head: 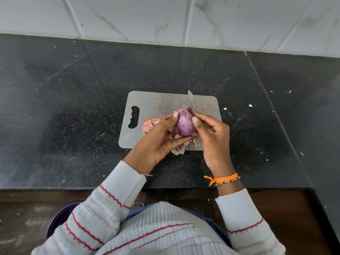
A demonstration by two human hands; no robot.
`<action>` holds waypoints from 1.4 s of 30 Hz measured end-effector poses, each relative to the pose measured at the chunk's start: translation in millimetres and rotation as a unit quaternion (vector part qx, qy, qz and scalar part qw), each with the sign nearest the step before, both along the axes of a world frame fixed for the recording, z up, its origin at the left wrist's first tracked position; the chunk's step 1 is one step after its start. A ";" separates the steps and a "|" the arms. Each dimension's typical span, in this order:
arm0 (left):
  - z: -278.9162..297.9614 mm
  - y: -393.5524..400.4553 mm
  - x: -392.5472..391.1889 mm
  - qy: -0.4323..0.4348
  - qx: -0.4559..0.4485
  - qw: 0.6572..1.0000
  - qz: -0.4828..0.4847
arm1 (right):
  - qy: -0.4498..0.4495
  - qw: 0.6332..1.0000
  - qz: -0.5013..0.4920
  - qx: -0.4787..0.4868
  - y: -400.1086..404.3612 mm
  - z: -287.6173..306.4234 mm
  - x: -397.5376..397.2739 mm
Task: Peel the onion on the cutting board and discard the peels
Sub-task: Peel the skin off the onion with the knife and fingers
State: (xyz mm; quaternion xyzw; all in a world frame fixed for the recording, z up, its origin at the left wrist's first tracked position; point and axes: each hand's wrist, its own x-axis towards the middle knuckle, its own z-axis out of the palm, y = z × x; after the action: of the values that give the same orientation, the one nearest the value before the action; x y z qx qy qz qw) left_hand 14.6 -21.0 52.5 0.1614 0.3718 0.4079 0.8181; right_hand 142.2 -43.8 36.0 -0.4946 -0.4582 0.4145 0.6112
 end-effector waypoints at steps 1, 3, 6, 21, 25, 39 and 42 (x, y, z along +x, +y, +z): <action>0.4 -0.1 0.2 0.003 -0.002 1.000 0.000 | -0.015 1.000 0.000 0.003 0.2 -1.0 1.3; 0.6 -0.8 0.4 0.004 -0.006 1.000 0.004 | -0.039 0.999 0.000 0.009 -0.4 -2.2 2.7; -0.1 -1.2 1.3 0.004 -0.007 1.000 0.003 | -0.057 0.998 -0.002 0.021 -2.2 -1.2 2.2; 2.1 -3.4 5.1 0.035 -0.012 0.999 0.006 | -0.073 0.996 -0.040 0.022 -4.5 -6.1 9.7; 0.5 -2.2 5.1 0.043 -0.006 0.999 0.006 | -0.074 0.996 -0.040 0.022 -4.1 -5.6 4.7; -4.8 3.8 6.6 0.069 -0.015 0.997 0.009 | -0.095 0.995 -0.038 0.023 1.3 -10.9 9.0; -5.2 4.5 7.8 0.075 -0.018 0.997 0.010 | -0.098 0.994 -0.047 0.028 3.8 -13.2 10.1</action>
State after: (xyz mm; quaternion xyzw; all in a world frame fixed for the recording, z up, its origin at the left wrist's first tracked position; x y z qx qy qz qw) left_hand 22.4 -16.5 47.3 0.1736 0.4413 0.3956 0.7865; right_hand 152.3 -40.0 22.9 -0.5367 -0.5038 0.3218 0.5955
